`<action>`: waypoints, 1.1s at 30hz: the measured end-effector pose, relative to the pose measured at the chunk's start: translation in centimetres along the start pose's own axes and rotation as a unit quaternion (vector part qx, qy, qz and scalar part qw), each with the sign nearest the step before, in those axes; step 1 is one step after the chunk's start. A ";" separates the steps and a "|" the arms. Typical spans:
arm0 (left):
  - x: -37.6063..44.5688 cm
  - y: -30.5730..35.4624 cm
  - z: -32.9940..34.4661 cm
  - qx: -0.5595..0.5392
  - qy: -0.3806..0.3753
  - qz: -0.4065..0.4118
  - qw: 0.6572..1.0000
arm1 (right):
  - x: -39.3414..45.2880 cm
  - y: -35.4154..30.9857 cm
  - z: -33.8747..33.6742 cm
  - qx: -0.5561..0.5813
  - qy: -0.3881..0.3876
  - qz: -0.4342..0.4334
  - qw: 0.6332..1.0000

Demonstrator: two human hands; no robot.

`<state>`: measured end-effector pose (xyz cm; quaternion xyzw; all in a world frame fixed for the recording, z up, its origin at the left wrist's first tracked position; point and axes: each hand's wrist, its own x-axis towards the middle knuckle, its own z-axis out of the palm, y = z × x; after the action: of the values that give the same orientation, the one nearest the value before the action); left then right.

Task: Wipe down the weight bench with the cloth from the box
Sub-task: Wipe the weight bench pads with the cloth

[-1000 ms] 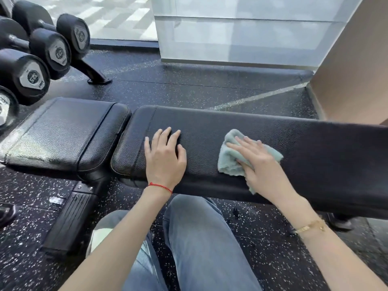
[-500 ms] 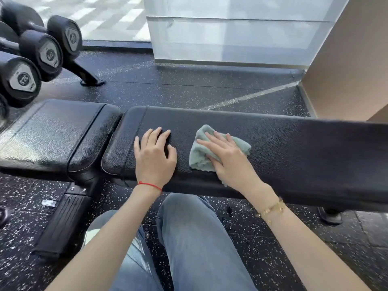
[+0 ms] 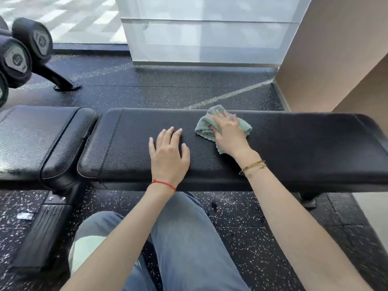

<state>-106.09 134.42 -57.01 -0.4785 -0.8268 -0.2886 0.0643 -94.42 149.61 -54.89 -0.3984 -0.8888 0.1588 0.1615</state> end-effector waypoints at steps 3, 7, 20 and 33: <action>-0.1 -0.2 0.7 0.042 0.008 0.011 0.999 | -5.7 -0.9 -0.4 0.024 -0.001 -0.078 0.997; -0.1 -0.3 0.6 0.051 0.018 0.016 0.998 | -11.7 2.7 -2.9 0.034 0.011 -0.066 0.997; -0.2 -0.3 0.6 0.050 0.014 0.012 0.999 | -3.0 2.4 -2.1 -0.013 0.019 -0.018 1.000; -0.2 -0.3 0.6 0.048 0.015 0.015 0.999 | -7.4 12.7 -7.5 -0.023 0.086 0.152 0.984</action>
<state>-106.13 134.44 -57.74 -0.4829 -0.8313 -0.2551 0.1036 -78.31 153.13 -54.57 -0.5446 -0.8041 0.1265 0.2021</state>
